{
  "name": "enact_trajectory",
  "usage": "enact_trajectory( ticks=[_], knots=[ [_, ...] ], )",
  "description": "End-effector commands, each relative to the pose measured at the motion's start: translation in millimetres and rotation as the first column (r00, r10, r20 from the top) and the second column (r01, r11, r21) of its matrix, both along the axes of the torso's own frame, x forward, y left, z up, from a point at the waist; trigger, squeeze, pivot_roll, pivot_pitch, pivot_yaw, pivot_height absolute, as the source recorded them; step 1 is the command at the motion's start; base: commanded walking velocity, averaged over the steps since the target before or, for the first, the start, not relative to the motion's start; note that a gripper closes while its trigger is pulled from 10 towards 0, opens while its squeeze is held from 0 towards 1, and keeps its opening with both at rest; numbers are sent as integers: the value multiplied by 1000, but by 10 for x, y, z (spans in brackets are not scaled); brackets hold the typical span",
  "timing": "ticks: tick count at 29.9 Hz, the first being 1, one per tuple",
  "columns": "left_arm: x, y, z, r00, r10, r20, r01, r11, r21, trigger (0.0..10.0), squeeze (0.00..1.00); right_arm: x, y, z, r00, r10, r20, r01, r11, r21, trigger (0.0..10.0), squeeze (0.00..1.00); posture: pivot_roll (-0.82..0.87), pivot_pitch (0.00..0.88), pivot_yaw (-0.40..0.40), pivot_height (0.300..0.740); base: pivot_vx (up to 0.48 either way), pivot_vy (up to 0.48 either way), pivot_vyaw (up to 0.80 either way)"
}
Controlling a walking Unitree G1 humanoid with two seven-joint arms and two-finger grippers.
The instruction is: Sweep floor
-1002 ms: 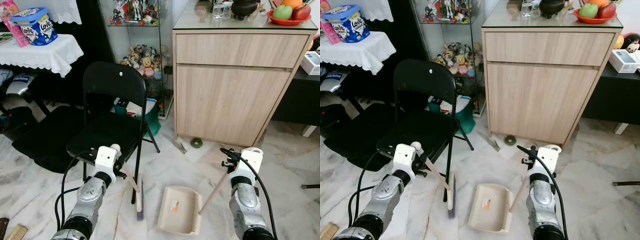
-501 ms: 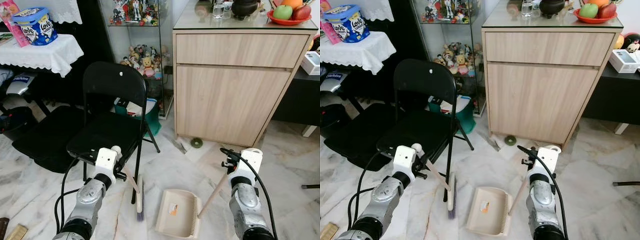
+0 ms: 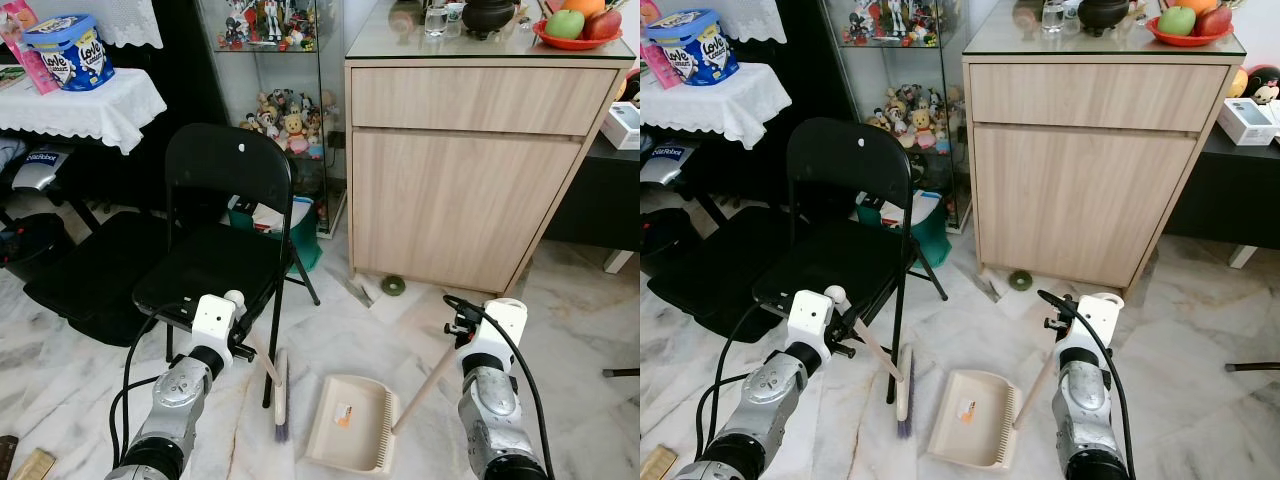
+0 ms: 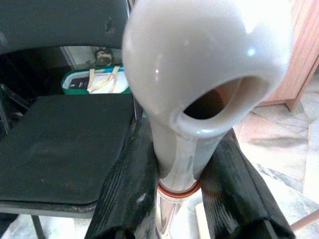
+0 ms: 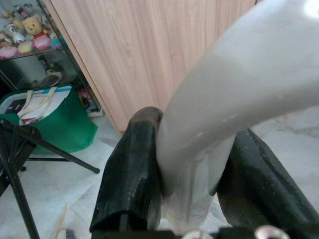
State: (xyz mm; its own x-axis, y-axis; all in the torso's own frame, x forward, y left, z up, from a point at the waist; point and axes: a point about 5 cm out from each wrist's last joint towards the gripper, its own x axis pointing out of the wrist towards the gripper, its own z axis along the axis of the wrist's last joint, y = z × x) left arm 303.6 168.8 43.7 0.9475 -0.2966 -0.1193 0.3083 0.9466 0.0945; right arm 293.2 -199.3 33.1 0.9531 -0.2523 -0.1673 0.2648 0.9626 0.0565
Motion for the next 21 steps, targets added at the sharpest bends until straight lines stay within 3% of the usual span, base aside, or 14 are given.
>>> enact_trajectory(
  ticks=[1,14,21],
  knots=[
    [16,50,58,1000,-10,24,9,1000,29,10000,0,47,25,106,998,5,59,-5,1000,6,10000,0,-38,43,90,740,0,0,0],
    [8,56,65,999,-25,28,24,999,41,10000,0,46,34,96,999,8,51,-7,1000,-5,10000,0,-32,41,92,740,0,0,0],
    [13,63,74,999,-23,31,22,999,44,10000,0,46,30,100,999,5,51,-5,1000,-9,10000,0,-35,45,93,740,-257,0,0]
  ],
)
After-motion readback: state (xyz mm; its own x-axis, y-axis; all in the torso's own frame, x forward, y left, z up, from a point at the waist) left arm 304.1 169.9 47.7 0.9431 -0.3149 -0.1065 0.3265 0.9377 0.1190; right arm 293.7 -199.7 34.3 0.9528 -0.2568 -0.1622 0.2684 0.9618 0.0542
